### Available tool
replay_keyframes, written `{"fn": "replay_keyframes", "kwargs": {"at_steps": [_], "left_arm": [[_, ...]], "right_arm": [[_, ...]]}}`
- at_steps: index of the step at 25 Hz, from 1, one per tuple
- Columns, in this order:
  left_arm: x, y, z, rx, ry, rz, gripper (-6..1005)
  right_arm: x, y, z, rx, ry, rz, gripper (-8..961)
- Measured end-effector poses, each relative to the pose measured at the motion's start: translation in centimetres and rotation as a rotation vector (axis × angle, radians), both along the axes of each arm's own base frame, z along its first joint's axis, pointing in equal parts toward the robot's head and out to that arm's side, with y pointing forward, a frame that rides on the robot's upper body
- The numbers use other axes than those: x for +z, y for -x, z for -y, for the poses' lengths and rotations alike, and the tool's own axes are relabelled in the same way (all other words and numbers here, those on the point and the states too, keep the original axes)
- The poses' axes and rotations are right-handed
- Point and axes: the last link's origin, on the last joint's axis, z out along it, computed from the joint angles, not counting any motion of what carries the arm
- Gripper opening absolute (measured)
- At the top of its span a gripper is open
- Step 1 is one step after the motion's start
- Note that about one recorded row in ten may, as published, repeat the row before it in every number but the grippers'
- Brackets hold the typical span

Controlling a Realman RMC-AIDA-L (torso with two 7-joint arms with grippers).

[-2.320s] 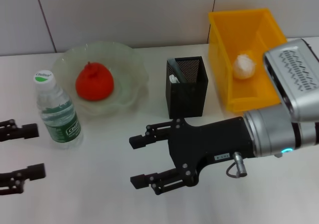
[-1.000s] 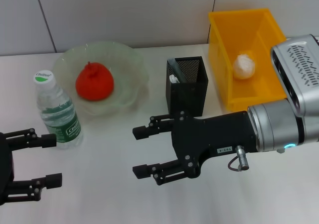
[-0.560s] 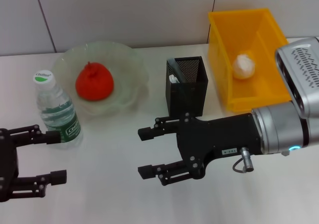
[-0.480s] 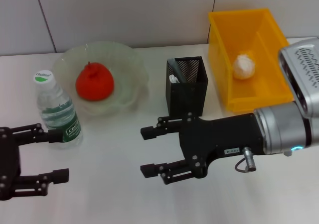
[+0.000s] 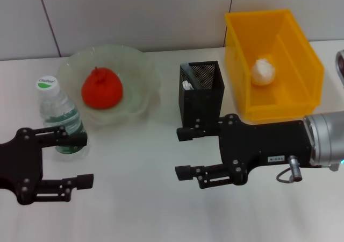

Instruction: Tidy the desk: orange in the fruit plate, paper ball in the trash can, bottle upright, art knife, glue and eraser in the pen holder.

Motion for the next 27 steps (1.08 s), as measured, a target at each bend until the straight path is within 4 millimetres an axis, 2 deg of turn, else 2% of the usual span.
{"fn": "replay_keyframes", "kwargs": {"at_steps": [11, 27], "left_arm": [[-0.9, -0.9, -0.9, -0.014, 0.022, -0.025, 785], [-1.5, -1.3, -1.0, -0.021, 0.033, -0.017, 785]], "right_arm": [[0.6, -1.5, 0.5, -0.047, -0.026, 0.006, 733], [1.0, -2.3, 0.9, -0.063, -0.042, 0.001, 733]]}}
